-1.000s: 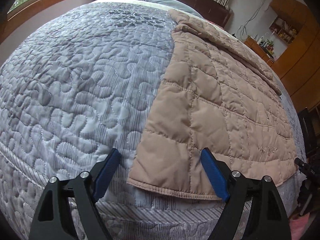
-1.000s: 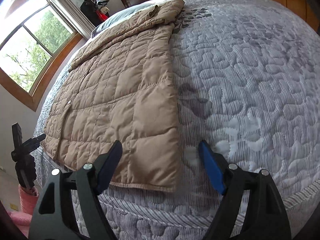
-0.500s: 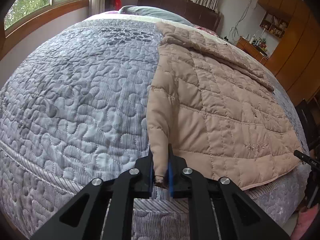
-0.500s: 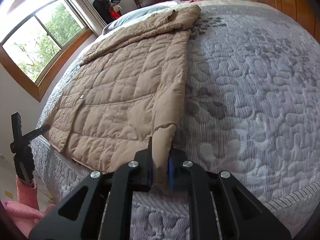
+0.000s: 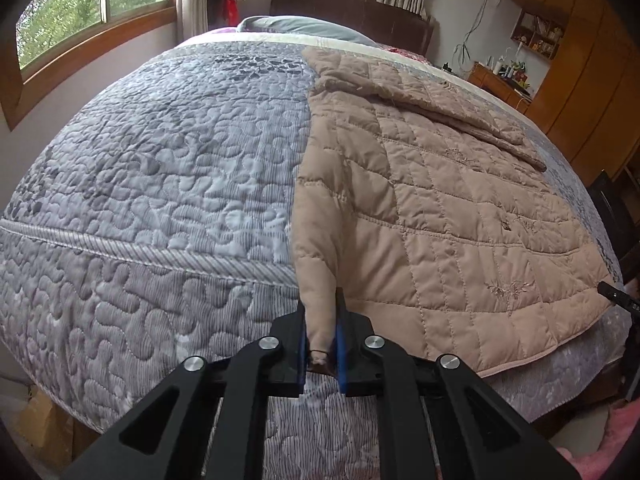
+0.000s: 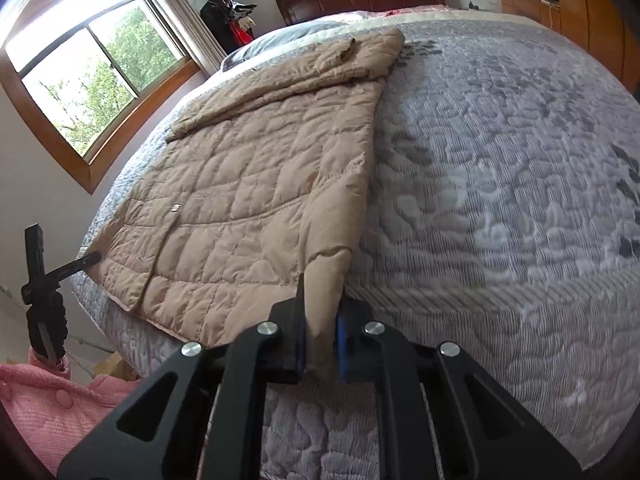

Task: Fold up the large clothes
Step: 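Grasp the coat hem with the right gripper and lift it toward the collar, then carry the held hem over the coat toward the collar with the right gripper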

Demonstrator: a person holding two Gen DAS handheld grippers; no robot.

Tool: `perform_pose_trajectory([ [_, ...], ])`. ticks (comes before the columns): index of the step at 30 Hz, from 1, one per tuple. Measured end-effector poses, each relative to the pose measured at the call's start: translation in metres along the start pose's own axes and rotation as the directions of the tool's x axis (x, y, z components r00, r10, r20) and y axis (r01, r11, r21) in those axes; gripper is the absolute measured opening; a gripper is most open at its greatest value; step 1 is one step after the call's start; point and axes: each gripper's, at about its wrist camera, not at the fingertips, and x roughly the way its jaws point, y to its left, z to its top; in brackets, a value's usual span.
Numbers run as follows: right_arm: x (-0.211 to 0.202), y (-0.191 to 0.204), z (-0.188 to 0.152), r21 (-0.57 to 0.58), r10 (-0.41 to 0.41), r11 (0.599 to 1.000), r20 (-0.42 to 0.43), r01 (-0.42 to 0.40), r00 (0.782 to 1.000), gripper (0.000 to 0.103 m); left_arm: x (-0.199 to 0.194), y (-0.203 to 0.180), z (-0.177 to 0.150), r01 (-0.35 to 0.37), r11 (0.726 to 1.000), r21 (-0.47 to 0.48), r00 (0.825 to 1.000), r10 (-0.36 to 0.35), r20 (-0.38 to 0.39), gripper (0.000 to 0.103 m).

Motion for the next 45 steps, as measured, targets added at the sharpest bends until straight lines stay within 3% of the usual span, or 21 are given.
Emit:
perform_pose_trajectory([
  [6,0.028,-0.011,-0.01,0.031,-0.027,0.999,-0.051,0.028,0.998,0.01,0.018,0.001,-0.009,-0.033,0.999,0.007,0.999,0.033,-0.027,0.011],
  [14,0.016,-0.015,-0.006,0.071,0.018,0.997,-0.02,-0.016,1.0,0.009,0.011,0.004,-0.003,-0.015,1.0,-0.007,1.0,0.015,-0.02,0.011],
  [20,-0.015,-0.008,0.011,0.073,0.084,0.993,0.069,-0.089,0.994,0.009,-0.016,-0.002,0.018,0.001,1.0,0.023,0.998,-0.002,0.06,0.011],
  [25,-0.034,0.001,0.03,0.043,0.09,0.994,0.121,-0.096,0.989,0.009,-0.038,-0.013,0.042,0.0,0.997,0.077,0.989,-0.012,0.144,0.011],
  [35,-0.052,0.004,0.098,0.004,0.113,0.993,0.184,-0.115,0.976,0.009,-0.046,-0.024,0.116,-0.005,0.99,0.144,0.965,-0.033,0.261,0.011],
  [41,-0.049,0.002,0.154,-0.017,0.102,0.995,0.178,-0.1,0.979,0.009,-0.034,-0.029,0.168,-0.017,0.985,0.17,0.949,-0.037,0.313,0.011],
  [45,-0.034,-0.001,0.196,-0.021,0.098,0.995,0.157,-0.096,0.983,0.009,-0.013,-0.028,0.21,-0.001,0.987,0.158,0.949,-0.049,0.312,0.011],
])
